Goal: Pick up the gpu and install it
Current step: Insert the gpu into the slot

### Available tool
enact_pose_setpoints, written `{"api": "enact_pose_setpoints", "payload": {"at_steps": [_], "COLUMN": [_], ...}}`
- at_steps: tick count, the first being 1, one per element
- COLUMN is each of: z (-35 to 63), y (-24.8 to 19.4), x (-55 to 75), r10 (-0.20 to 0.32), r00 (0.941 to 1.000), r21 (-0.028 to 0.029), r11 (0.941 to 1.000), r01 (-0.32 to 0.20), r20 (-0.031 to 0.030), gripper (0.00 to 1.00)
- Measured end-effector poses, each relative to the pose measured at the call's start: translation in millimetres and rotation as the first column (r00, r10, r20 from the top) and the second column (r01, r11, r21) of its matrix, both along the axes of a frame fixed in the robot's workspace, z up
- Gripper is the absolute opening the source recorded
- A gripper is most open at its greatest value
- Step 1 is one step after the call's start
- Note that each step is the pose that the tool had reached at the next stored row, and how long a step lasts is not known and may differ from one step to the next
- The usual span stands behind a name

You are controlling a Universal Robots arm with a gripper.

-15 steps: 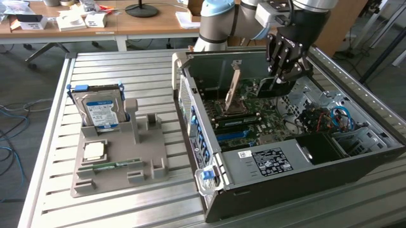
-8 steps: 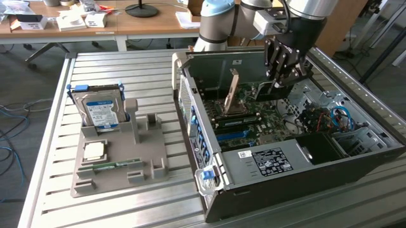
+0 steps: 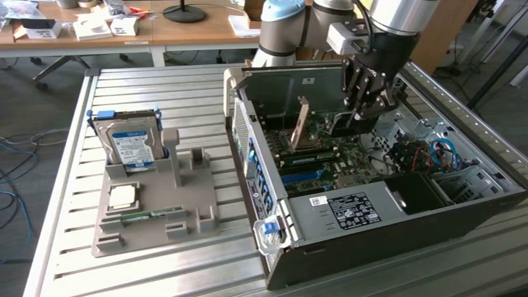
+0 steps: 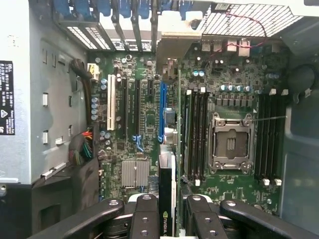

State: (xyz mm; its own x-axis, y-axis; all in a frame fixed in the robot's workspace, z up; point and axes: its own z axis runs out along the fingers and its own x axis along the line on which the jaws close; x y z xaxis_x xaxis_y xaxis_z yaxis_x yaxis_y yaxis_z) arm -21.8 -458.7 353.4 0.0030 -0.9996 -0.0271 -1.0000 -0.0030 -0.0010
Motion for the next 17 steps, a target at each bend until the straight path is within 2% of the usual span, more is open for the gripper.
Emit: {"api": "enact_pose_setpoints", "payload": {"at_steps": [17], "z": [-23.7], "y": [0.0], "x": [0.0], "r10": [0.003], "r00": [1.0], "r21": [-0.0001], "r11": [1.0], "r01": [-0.003], "r20": [-0.0001], "gripper": [0.26]}}
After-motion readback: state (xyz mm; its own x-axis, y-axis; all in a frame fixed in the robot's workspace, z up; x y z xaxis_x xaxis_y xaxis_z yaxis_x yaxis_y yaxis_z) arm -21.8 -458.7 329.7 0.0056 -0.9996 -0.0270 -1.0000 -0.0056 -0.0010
